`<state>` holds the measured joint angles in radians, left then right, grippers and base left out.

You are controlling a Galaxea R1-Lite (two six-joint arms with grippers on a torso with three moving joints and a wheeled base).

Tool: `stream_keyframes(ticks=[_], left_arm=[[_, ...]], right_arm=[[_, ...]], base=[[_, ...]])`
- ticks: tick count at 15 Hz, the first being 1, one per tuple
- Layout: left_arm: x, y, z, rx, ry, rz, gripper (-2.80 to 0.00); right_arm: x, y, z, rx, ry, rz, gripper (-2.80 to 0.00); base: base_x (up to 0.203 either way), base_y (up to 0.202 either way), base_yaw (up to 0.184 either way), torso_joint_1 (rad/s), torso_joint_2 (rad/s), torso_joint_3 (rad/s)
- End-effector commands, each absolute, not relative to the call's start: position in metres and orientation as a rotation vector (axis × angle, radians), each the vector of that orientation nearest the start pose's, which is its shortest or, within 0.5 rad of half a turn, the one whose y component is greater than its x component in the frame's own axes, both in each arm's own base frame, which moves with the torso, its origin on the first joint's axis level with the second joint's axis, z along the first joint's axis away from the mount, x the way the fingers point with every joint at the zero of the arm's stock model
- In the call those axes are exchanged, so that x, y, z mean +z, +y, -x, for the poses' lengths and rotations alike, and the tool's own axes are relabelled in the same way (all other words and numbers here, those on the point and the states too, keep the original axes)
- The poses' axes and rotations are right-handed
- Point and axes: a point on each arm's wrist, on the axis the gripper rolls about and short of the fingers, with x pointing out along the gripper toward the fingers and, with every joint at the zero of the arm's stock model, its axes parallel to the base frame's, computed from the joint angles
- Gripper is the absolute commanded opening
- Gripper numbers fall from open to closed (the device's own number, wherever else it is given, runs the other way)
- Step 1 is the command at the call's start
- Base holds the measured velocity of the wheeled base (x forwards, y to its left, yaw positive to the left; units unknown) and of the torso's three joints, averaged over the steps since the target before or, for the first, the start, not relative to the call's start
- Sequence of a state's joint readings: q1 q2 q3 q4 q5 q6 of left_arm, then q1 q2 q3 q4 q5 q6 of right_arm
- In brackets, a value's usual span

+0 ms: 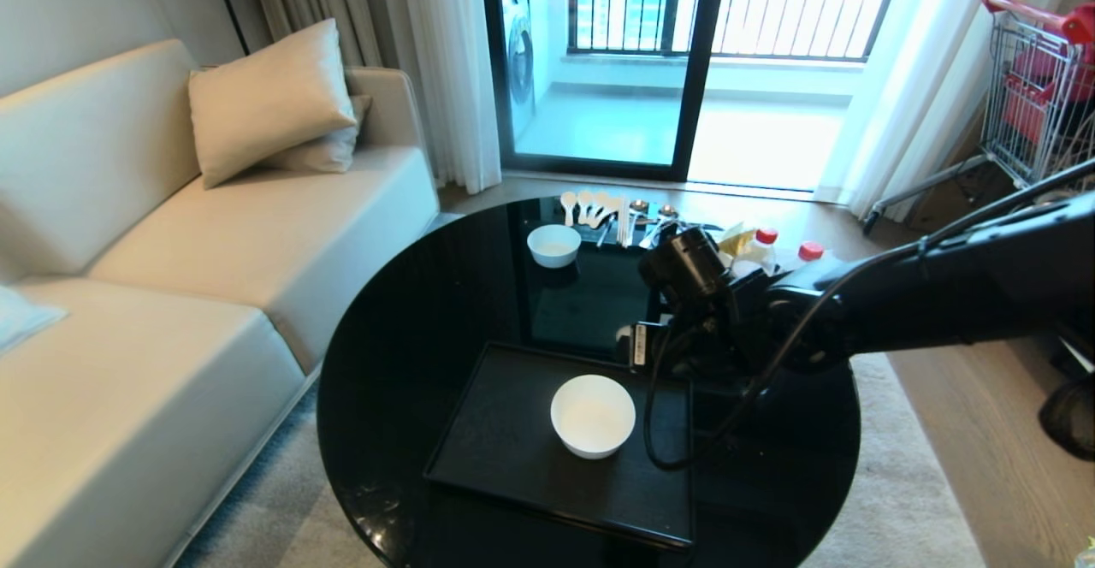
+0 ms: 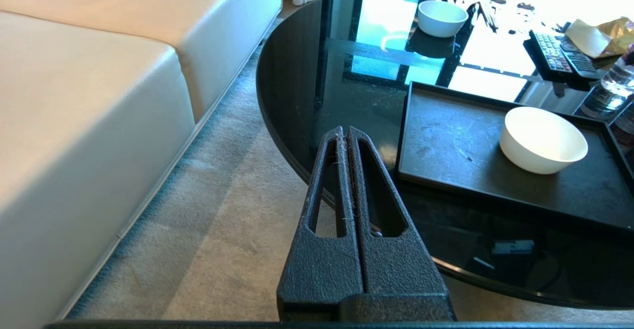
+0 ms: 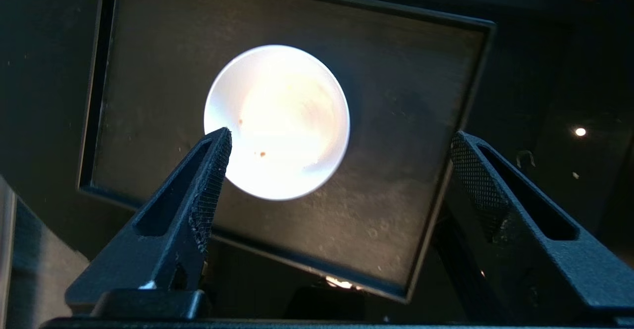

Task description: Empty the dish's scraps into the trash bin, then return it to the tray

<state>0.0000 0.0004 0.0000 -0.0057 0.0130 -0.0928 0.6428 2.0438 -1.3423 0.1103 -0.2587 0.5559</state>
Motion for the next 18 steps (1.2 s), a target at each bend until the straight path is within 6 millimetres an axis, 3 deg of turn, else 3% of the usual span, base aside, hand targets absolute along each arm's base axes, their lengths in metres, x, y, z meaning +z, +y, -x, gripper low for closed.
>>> stream_keyframes(ticks=[1, 8, 10, 16, 18], left_arm=[[0.076, 0.0, 0.023, 0.014, -0.007, 0.094, -2.8], [0.076, 0.0, 0.023, 0.014, -0.007, 0.094, -2.8], [0.076, 0.0, 0.023, 0.014, -0.007, 0.094, -2.8], [0.076, 0.0, 0.023, 0.014, -0.007, 0.094, -2.8], [0.076, 0.0, 0.023, 0.014, -0.007, 0.094, -2.8]], right_arm=[[0.165, 0.209, -0.286, 0.161, 0.77, -0.186, -2.8], [0.188, 0.157, -0.217, 0.196, 0.726, -0.137, -2.8], [0.179, 0.14, -0.199, 0.117, 0.714, -0.076, -2.8], [0.195, 0.092, -0.138, 0.086, 0.583, -0.116, -2.8], [0.188, 0.074, -0.116, 0.058, 0.55, -0.11, -2.8]], base=[[0.0, 0.0, 0.0, 0.0, 0.0, 0.0], [0.0, 0.0, 0.0, 0.0, 0.0, 0.0], [0.0, 0.0, 0.0, 0.0, 0.0, 0.0], [0.0, 0.0, 0.0, 0.0, 0.0, 0.0], [0.0, 0.0, 0.0, 0.0, 0.0, 0.0]])
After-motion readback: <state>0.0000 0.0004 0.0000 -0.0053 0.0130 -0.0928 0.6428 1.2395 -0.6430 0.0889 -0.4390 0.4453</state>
